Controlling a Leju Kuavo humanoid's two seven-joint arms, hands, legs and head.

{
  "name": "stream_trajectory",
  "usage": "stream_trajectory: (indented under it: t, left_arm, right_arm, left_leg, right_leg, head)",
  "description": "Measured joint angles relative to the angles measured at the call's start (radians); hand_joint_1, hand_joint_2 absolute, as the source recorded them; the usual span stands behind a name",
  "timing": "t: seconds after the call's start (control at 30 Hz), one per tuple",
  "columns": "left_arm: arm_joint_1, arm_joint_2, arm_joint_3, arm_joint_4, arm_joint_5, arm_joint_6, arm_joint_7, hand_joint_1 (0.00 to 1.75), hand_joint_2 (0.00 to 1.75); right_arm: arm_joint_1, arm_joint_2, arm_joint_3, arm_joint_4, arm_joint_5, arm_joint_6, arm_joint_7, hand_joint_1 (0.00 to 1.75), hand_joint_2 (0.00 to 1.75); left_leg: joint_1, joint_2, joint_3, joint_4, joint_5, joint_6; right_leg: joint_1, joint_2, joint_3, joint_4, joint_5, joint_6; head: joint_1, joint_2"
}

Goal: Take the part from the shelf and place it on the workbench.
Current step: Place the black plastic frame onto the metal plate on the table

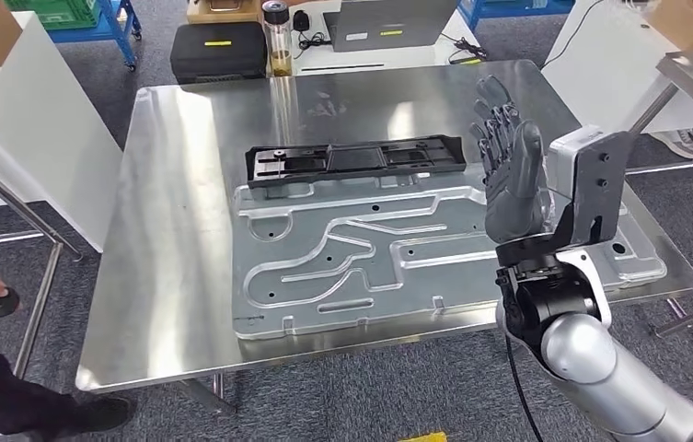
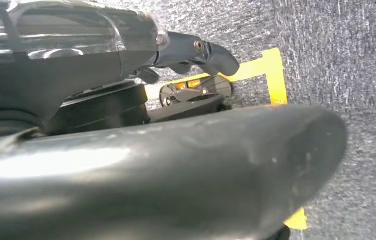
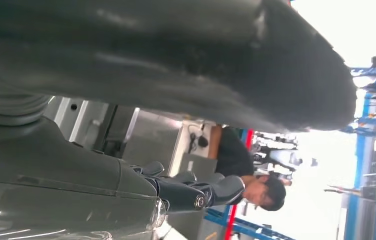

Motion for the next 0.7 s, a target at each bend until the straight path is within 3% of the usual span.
stream_trajectory:
  t: [0.07,0.1,0.13,0.2,0.23,0.27,0.3,0.33,0.4,0.47,0.5,0.57,0.6,0.63,0.7]
  left_arm:
    - [0.002,0.001,0.000,0.000,0.000,-0.002,0.000,0.00,0.00]
    - [0.002,0.001,0.000,0.000,0.000,-0.003,0.000,0.00,0.00]
    - [0.003,0.001,0.000,0.000,0.000,-0.003,0.000,0.00,0.00]
    - [0.003,0.001,0.000,0.000,0.000,-0.004,-0.001,0.00,0.00]
    - [0.004,0.001,0.000,0.000,0.000,-0.004,-0.001,0.00,0.00]
    - [0.004,0.001,0.000,0.000,0.001,-0.004,-0.001,0.00,0.00]
    - [0.004,0.002,0.000,0.000,0.001,-0.005,-0.001,0.00,0.00]
    - [0.005,0.003,0.000,0.000,0.002,-0.005,-0.002,0.00,0.00]
    - [0.004,0.002,0.001,0.000,0.004,-0.006,-0.004,0.00,0.00]
    - [0.004,0.000,0.001,0.000,0.005,-0.008,-0.008,0.00,0.00]
    - [0.004,-0.002,0.001,0.000,0.006,-0.009,-0.009,0.00,0.00]
    - [0.005,-0.002,0.001,0.000,0.006,-0.011,-0.009,0.00,0.00]
    - [0.005,-0.001,0.001,0.000,0.006,-0.011,-0.009,0.00,0.00]
    - [0.005,0.000,0.001,0.000,0.006,-0.011,-0.009,0.00,0.00]
    - [0.005,0.002,0.001,0.001,0.006,-0.011,-0.009,0.00,0.00]
  right_arm:
    - [0.009,-0.005,-0.005,-0.005,-0.004,0.000,-0.007,0.00,0.00]
    - [0.013,-0.007,-0.007,-0.006,-0.006,0.000,-0.009,0.00,0.00]
    - [0.016,-0.009,-0.009,-0.006,-0.007,0.000,-0.011,0.00,0.00]
    - [0.022,-0.012,-0.014,-0.008,-0.012,0.000,-0.016,0.00,0.00]
    - [0.025,-0.012,-0.016,-0.009,-0.016,0.000,-0.020,0.00,0.00]
    - [0.029,-0.012,-0.017,-0.010,-0.020,0.000,-0.025,0.00,0.00]
    - [0.034,-0.012,-0.019,-0.010,-0.024,0.000,-0.031,0.00,0.00]
    - [0.039,-0.012,-0.021,-0.012,-0.029,0.000,-0.037,0.00,0.00]
    - [0.046,-0.013,-0.030,-0.016,-0.036,0.000,-0.053,0.00,0.00]
    - [0.049,-0.015,-0.042,-0.024,-0.041,0.000,-0.067,0.00,0.00]
    - [0.051,-0.016,-0.046,-0.028,-0.043,0.000,-0.071,0.00,0.00]
    - [0.059,-0.017,-0.050,-0.031,-0.044,0.000,-0.075,0.00,0.00]
    - [0.062,-0.017,-0.052,-0.031,-0.045,0.000,-0.076,0.00,0.00]
    - [0.065,-0.017,-0.054,-0.031,-0.045,0.000,-0.077,0.00,0.00]
    - [0.071,-0.015,-0.055,-0.032,-0.045,0.000,-0.077,0.00,0.00]
  left_leg:
    - [-0.002,0.000,-0.019,0.002,0.017,0.017]
    - [-0.002,0.002,-0.031,0.002,0.029,0.026]
    - [-0.003,0.004,-0.045,0.001,0.042,0.034]
    - [-0.010,0.006,-0.072,0.002,0.065,0.046]
    - [-0.015,0.007,-0.086,0.002,0.075,0.051]
    - [-0.021,0.008,-0.100,0.003,0.086,0.054]
    - [-0.028,0.009,-0.113,0.004,0.096,0.057]
    - [-0.034,0.010,-0.126,0.004,0.106,0.059]
    - [-0.044,0.012,-0.142,0.005,0.122,0.060]
    - [-0.046,0.017,-0.152,0.005,0.139,0.055]
    - [-0.045,0.019,-0.157,0.005,0.147,0.051]
    - [-0.042,0.022,-0.164,0.004,0.155,0.042]
    - [-0.042,0.020,-0.171,0.014,0.140,0.036]
    - [-0.041,0.018,-0.182,0.043,0.104,0.028]
    - [-0.028,0.014,-0.214,0.153,0.005,0.009]
  right_leg:
    - [-0.003,0.001,-0.006,-0.003,0.006,0.012]
    - [-0.005,0.001,-0.015,0.011,-0.016,0.016]
    - [-0.006,0.001,-0.027,0.046,-0.058,0.019]
    - [-0.005,0.000,-0.052,0.168,-0.165,0.020]
    - [-0.003,0.000,-0.057,0.230,-0.198,0.017]
    - [0.000,0.000,-0.052,0.271,-0.208,0.013]
    - [0.004,0.000,-0.036,0.281,-0.196,0.005]
    - [0.011,0.000,-0.004,0.255,-0.172,-0.006]
    - [0.032,0.000,0.094,0.125,-0.138,-0.040]
    - [0.047,-0.003,0.171,0.002,-0.143,-0.065]
    - [0.052,-0.004,0.185,-0.028,-0.147,-0.072]
    - [0.053,-0.007,0.183,-0.050,-0.130,-0.074]
    - [0.049,-0.010,0.179,-0.059,-0.118,-0.076]
    - [0.044,-0.012,0.170,-0.066,-0.103,-0.075]
    - [0.036,-0.013,0.143,-0.067,-0.080,-0.071]
  head:
    - [0.002,0.000]
    - [0.005,0.000]
    - [0.008,0.000]
    - [0.021,0.000]
    - [0.027,0.000]
    - [0.032,0.000]
    - [0.036,0.000]
    - [0.040,0.000]
    - [0.043,0.000]
    - [0.039,0.000]
    - [0.038,0.000]
    - [0.044,0.000]
    - [0.046,0.000]
    - [0.043,0.000]
    - [0.031,0.000]
